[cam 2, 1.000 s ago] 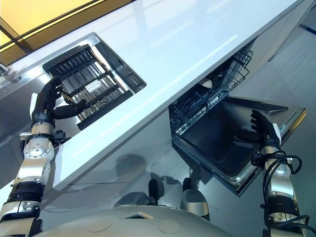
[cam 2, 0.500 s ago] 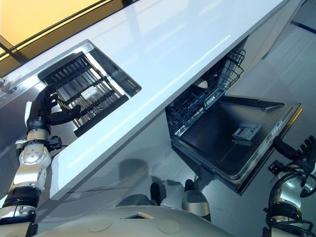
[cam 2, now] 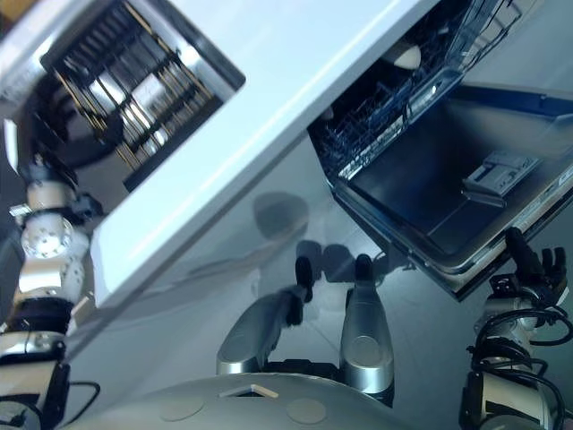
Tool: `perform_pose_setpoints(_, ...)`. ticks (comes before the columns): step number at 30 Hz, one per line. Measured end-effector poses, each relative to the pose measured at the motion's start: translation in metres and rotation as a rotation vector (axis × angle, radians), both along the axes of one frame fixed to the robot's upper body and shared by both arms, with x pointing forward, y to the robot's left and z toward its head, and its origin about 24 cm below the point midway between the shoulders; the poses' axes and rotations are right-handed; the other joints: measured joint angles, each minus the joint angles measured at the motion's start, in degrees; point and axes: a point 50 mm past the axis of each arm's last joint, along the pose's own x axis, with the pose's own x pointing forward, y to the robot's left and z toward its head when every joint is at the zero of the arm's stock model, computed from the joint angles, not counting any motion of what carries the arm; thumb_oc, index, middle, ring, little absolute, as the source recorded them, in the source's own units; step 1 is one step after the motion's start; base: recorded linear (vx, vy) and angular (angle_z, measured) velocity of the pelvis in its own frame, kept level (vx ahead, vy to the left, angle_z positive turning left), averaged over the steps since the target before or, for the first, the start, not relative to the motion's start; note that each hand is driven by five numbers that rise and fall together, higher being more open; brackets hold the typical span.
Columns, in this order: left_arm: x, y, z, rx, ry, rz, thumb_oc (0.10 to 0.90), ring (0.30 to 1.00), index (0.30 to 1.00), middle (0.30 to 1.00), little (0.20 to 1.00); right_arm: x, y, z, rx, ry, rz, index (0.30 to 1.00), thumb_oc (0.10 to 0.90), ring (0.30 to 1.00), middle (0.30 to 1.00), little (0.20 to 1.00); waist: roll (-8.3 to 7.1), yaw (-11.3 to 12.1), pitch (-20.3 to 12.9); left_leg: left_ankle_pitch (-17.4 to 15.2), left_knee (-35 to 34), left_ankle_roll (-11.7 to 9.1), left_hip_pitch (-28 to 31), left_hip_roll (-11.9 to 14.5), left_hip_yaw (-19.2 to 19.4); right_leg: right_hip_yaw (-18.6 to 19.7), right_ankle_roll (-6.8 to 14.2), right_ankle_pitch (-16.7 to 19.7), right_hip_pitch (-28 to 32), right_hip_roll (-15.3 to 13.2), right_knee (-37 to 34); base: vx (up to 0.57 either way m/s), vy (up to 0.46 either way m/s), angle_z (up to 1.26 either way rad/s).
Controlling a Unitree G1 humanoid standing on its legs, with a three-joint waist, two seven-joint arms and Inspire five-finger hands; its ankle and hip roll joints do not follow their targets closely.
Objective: Pick up plates and place into dishwasher.
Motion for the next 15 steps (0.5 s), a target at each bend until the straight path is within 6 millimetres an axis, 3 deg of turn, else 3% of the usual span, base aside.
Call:
perform_pose_setpoints(4, 0.004, 0.003, 0.04, 0.076, -0.094, -0.005, 0.8, 0.9, 0.9, 0.9, 0.9, 0.014, 0.004, 0.01, 0.03, -0.217, 0.052, 0.9, 0.8, 0.9, 0.9, 0.9, -0.1, 0.22, 2.66, -2.28, 9.47, -0.91, -7.06, -0.99, -1.75, 0.32, -1.24, -2.82, -6.97, -0.35, 9.65, -0.01, -0.02, 0.07)
perform_pose_setpoints(9, 0.004, 0.004, 0.054, 0.076, -0.14, 0.005, 0.8, 0.9, 0.9, 0.9, 0.9, 0.026, 0.01, 0.011, 0.125, -0.357, 0.13, 0.9, 0.8, 0.9, 0.9, 0.9, 0.04, 0.19, 2.72, -3.0, 13.13, -1.17, -10.52, -1.88, -4.13, -0.27, -1.89, -3.35, -10.07, -0.46, 13.09, 0.0, -0.003, 0.03)
perform_pose_setpoints(15, -0.001, 0.005, 0.054, 0.07, -0.152, -0.004, 0.8, 0.9, 0.9, 0.9, 0.9, 0.023, 0.008, 0.01, 0.221, -0.433, 0.229, 0.9, 0.8, 0.9, 0.9, 0.9, 0.05, 0.46, 2.71, -3.3, 14.77, -1.64, -11.28, -1.86, -4.74, -0.85, -2.28, -3.58, -10.65, -0.5, 14.15, -0.01, -0.005, -0.03)
